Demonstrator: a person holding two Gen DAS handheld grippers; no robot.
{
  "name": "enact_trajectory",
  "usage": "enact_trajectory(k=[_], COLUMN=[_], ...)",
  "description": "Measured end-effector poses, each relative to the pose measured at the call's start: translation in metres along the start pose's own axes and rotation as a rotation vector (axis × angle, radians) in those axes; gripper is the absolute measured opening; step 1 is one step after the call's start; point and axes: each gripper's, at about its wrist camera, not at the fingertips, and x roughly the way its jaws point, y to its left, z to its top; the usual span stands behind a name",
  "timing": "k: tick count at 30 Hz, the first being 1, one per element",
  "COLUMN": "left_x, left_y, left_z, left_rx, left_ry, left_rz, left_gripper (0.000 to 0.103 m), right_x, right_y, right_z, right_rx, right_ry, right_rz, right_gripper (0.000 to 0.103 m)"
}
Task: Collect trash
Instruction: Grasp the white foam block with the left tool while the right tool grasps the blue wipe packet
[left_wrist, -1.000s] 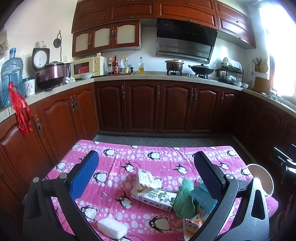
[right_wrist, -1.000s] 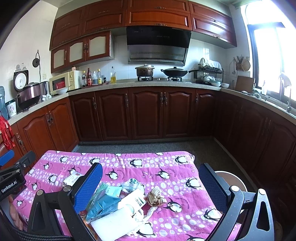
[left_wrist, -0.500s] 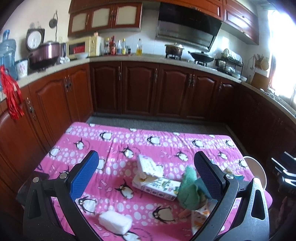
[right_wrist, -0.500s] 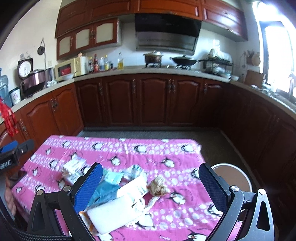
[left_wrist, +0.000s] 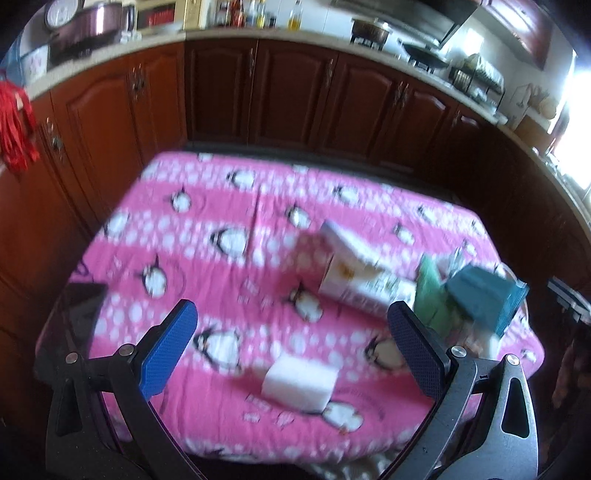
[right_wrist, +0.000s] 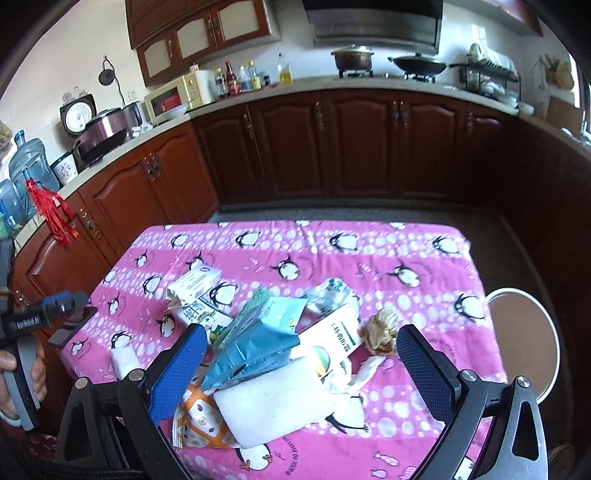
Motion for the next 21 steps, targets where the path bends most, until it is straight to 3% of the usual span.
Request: enact_trajectory(k=[9,18,20,21], left_x=[0.040,0.074,0.080,0.083], left_y=[0.004,-0.008,-0.014,-0.016], left_z=[-0.035,-0.041,-0.044,-0.045], left_rx=[0.010,0.083,0.124,0.137], left_ry=[0.154,0.223,0.238,0.250], left_rz=[0.031,0.043,0.045,0.041], left_gripper=[0.102,0.102,0.092,0.075], right_x=[0.015,0.020,0.024,0.026], right_y=[0.011,0.022,0.015,0.012], right_z=[0.013,0.039,0.036,0.034], right_rx=[-0.021,-0.052,-0.030,-0.021], right_ry=[0.034,0.043,0.070,0.083], right_rz=[0.027,0.052,0.069,0.076], right_gripper=[0.103,0.103,0.103,0.103])
